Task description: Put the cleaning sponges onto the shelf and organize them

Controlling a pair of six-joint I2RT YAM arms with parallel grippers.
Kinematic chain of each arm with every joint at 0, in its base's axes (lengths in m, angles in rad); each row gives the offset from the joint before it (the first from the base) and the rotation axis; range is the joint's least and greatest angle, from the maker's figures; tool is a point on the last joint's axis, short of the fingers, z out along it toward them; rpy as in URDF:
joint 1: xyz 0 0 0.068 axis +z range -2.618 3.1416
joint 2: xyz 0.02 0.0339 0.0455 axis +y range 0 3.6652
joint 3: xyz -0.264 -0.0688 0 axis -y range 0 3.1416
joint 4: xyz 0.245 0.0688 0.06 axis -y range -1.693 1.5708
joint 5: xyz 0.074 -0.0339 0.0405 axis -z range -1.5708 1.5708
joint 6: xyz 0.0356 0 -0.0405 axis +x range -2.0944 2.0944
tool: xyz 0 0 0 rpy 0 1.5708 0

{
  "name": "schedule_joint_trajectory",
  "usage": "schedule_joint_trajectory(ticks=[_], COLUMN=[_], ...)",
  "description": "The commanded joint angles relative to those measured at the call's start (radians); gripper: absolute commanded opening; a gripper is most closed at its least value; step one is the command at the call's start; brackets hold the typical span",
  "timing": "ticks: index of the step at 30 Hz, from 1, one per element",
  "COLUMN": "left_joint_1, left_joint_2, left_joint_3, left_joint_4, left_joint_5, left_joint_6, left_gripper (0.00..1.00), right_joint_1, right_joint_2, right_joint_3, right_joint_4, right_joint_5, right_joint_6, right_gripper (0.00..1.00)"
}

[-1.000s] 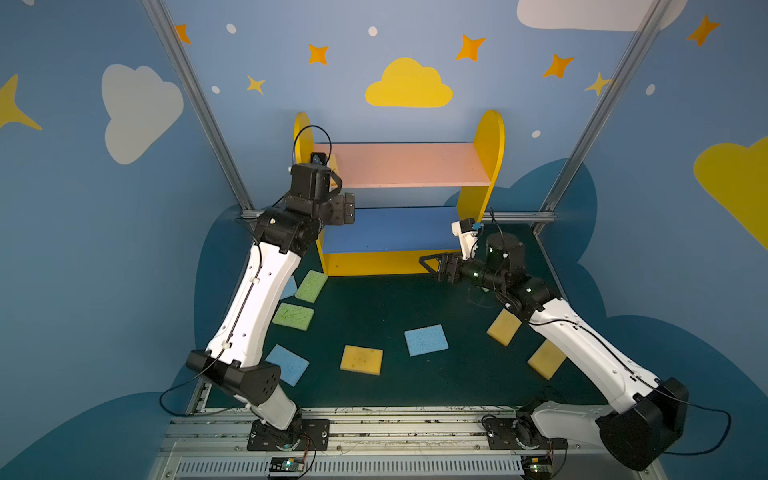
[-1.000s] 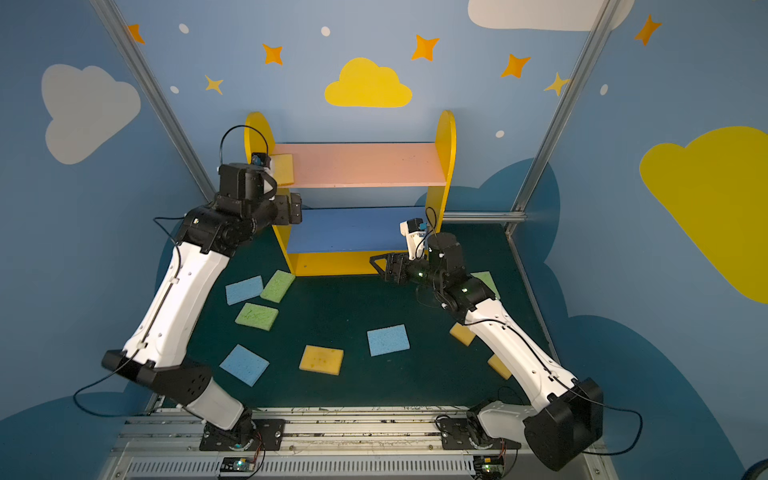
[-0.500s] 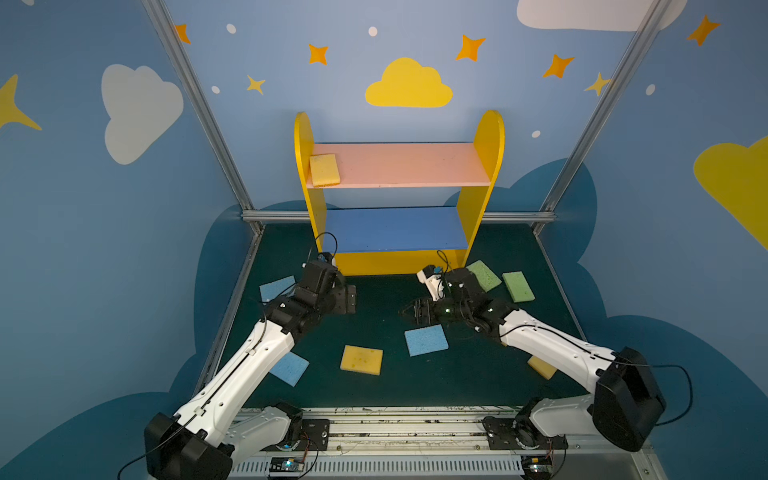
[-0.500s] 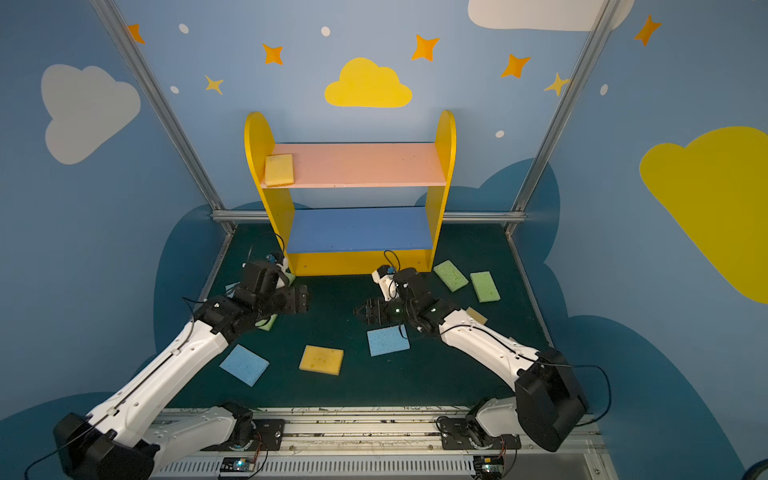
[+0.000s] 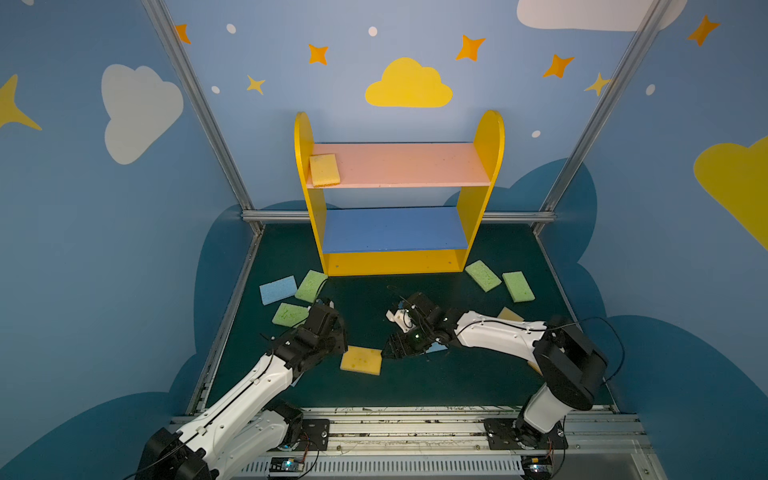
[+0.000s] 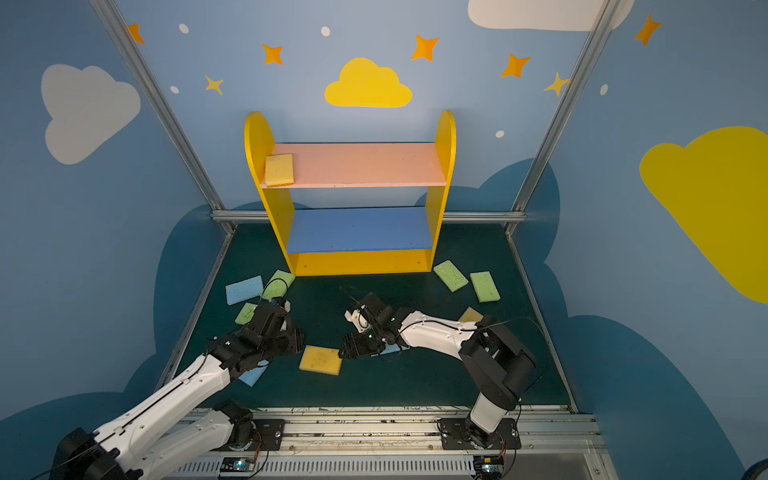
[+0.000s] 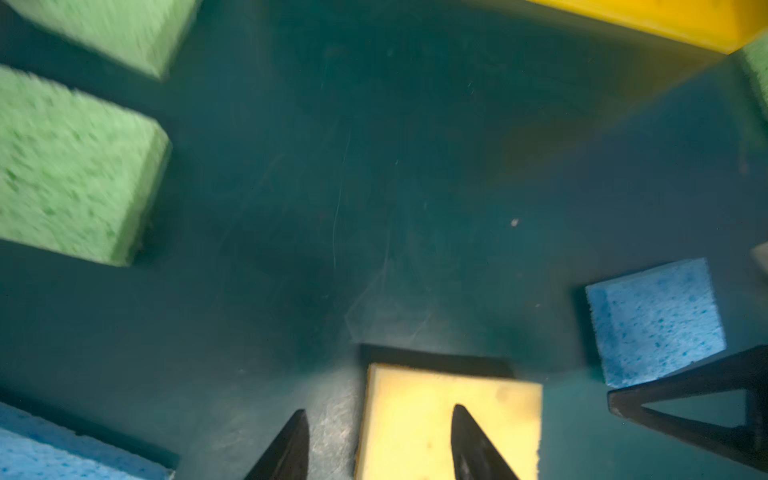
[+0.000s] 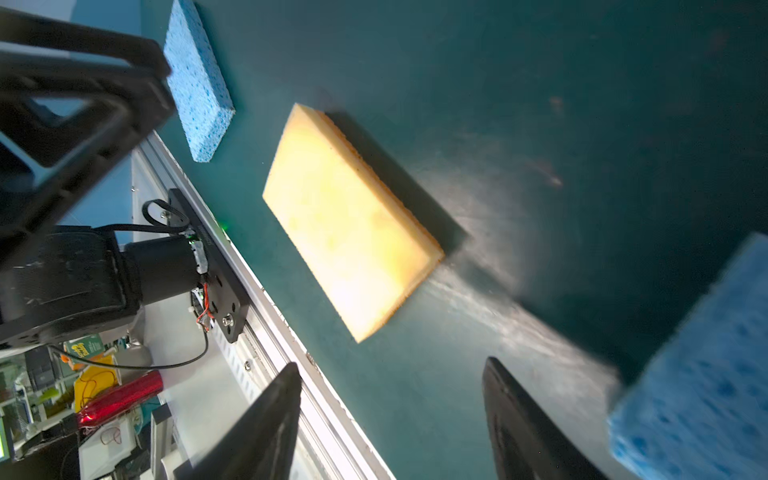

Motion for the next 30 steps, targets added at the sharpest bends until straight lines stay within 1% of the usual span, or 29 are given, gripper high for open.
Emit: schedule_joint_trajectory(ticks=[1,4,7,12,16,17,18,19,21,22,23,25,27,30], left_joint_1=[-0.023,-0.034,-0.036,-0.037,-0.039,-0.039,-0.039,-0.039,-0.040,-0.040,-0.041,-0.040,-0.042,-0.043], left_joint_2=[-0.024,-0.047,-0.059,-0.042,-0.041,-0.045,-0.050,-0.057,-0.072,-0.080,-0.086,-0.091,-0.089,-0.079], left_joint_3=[-0.035,-0.060,-0.070,-0.080,-0.085,-0.083,-0.081,-0.078,-0.073,-0.071,-0.068,-0.062,-0.053,-0.034], left_joint_4=[0.018,0.014,0.012,0.018,0.023,0.021,0.016,0.012,0.003,-0.001,-0.004,-0.010,-0.017,-0.022], left_joint_5=[0.007,-0.003,-0.004,0.001,-0.005,-0.007,-0.011,-0.014,-0.020,-0.023,-0.025,-0.035,-0.046,-0.060], left_joint_6=[-0.051,-0.065,-0.072,-0.073,-0.073,-0.072,-0.072,-0.071,-0.070,-0.067,-0.066,-0.062,-0.056,-0.042], left_gripper=[0.54,0.54,0.54,0.54,0.56,0.57,0.61,0.66,0.71,0.74,0.76,0.80,0.82,0.87], right_joint_1=[0.012,0.011,0.012,0.012,0.011,0.009,0.009,0.008,0.002,-0.001,-0.007,-0.022,-0.041,-0.072], right_joint_2=[0.043,0.075,0.107,0.159,0.197,0.203,0.210,0.213,0.216,0.217,0.216,0.213,0.203,0.170], right_joint_3=[0.043,0.060,0.083,0.112,0.141,0.145,0.148,0.148,0.147,0.145,0.142,0.133,0.116,0.083], right_joint_4=[-0.056,-0.062,-0.064,-0.061,-0.067,-0.066,-0.065,-0.065,-0.059,-0.055,-0.049,-0.034,-0.010,0.022], right_joint_5=[-0.007,-0.005,-0.016,-0.033,-0.036,-0.038,-0.039,-0.041,-0.042,-0.046,-0.052,-0.073,-0.092,-0.103], right_joint_6=[-0.028,-0.034,-0.034,-0.029,-0.025,-0.023,-0.022,-0.019,-0.012,-0.006,0.000,0.017,0.041,0.077], right_gripper=[0.68,0.66,0.61,0.59,0.55,0.53,0.50,0.44,0.29,0.23,0.19,0.16,0.11,0.08])
